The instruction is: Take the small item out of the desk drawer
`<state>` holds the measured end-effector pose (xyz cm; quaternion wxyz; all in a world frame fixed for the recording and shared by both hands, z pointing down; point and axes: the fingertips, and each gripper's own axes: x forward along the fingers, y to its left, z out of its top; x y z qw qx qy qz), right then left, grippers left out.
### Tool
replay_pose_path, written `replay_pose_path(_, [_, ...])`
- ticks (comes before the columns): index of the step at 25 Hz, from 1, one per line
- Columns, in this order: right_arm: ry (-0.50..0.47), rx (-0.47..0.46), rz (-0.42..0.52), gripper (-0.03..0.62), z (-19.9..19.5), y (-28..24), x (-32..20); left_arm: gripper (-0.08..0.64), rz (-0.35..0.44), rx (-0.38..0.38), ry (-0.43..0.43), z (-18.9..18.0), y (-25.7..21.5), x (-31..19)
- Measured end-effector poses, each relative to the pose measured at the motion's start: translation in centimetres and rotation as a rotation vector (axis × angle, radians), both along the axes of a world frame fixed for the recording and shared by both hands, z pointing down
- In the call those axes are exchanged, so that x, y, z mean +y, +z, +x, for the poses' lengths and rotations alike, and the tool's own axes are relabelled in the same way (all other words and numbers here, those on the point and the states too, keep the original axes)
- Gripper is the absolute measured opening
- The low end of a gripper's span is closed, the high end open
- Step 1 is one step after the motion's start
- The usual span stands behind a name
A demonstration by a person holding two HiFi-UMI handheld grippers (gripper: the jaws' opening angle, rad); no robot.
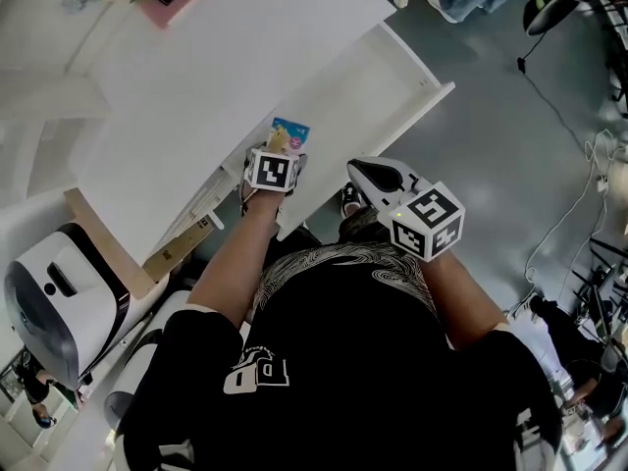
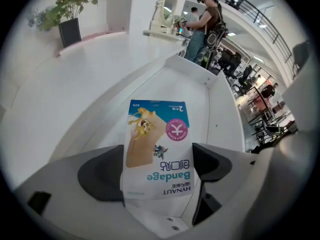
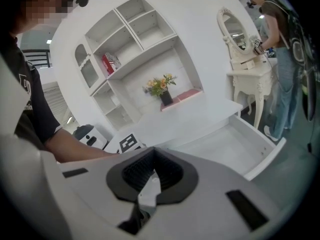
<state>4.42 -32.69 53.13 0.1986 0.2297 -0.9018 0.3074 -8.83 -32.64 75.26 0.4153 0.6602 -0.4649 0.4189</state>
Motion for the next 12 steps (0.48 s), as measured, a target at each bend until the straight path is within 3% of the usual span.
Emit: replay_pose_path(12, [0.054, -0.025, 0.091, 0.009, -1.4, -4.3, 1.5, 0.425, 0.185, 0.131, 0.038, 1.7, -9.9, 0.3])
